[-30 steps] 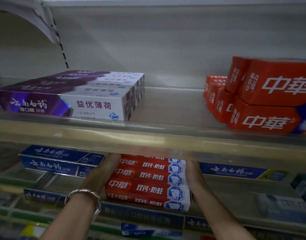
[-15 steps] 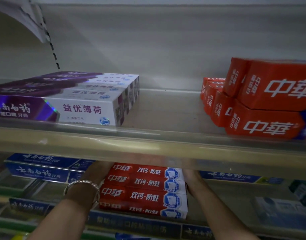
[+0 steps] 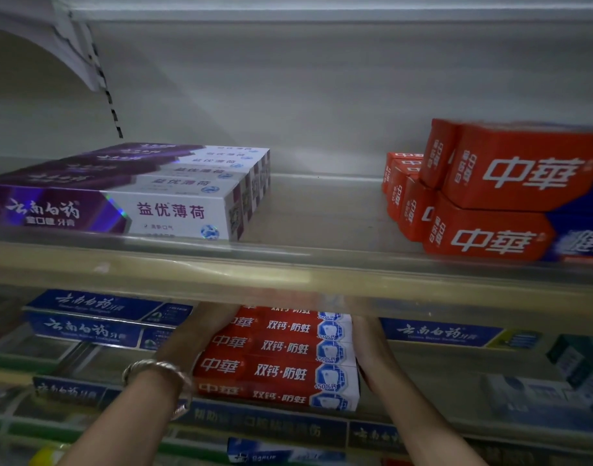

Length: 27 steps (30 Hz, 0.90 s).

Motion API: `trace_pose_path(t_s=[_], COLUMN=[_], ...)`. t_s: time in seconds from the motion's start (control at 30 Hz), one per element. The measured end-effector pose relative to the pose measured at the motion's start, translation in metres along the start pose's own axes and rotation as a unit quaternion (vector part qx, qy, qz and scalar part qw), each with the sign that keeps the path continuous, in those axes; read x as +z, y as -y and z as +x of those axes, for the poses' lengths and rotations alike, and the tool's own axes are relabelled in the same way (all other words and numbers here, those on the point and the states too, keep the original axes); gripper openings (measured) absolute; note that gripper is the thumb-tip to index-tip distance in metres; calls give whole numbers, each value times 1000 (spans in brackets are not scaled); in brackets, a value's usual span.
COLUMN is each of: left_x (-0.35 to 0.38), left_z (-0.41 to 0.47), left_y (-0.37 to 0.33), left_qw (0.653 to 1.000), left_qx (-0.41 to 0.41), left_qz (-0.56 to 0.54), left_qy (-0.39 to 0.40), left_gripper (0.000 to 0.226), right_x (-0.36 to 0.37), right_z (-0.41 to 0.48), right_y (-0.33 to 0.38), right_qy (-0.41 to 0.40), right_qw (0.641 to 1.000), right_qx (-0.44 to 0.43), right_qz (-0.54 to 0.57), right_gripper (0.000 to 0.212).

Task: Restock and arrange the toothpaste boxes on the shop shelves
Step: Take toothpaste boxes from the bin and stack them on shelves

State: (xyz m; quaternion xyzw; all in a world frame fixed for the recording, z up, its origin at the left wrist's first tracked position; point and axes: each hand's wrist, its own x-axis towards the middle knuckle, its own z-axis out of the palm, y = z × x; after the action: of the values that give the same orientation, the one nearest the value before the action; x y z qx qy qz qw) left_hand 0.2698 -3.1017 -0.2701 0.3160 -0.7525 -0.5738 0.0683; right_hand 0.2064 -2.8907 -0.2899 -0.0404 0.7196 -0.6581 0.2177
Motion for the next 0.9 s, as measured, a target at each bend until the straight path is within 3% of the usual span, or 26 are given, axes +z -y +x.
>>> trace_pose_path(t_s=[0.1, 0.2, 0.3, 0.33, 0.47, 0.57, 0.7, 0.9], left_x=[6, 12, 24, 27, 35, 29, 18, 16], left_z=[-36, -74, -105, -118, -160, -195, -237, -282], left_y=[-18, -25, -19, -16, 7, 16, 27, 61], left_qw=[994, 991, 985, 977, 918, 882, 855, 858], left_qx=[96, 136, 163, 184, 323, 392, 426, 421], left_qz=[60, 5, -56, -108, -231, -261, -294, -293], left_qy=[-3, -7, -1, 10, 20, -1, -11, -27], left_gripper=[33, 32, 34, 39, 54, 52, 53, 56], right_x=[0, 6, 12, 14, 24, 32, 40, 46], right_z=[-16, -38, -60, -70, -122, -161, -206, -247], right_y=[5, 12, 14, 13, 14, 5, -11, -46], right_qy=[1, -15, -11, -6, 3, 9, 28, 57], right_qw=[997, 992, 979, 974, 945, 926, 915, 915], right_qx=[-75, -128, -203, -224, -324, -371, -394, -387], right_qz=[8, 2, -29, -24, 51, 67, 84, 102], right_gripper=[23, 22, 49, 56, 25, 47, 50, 55])
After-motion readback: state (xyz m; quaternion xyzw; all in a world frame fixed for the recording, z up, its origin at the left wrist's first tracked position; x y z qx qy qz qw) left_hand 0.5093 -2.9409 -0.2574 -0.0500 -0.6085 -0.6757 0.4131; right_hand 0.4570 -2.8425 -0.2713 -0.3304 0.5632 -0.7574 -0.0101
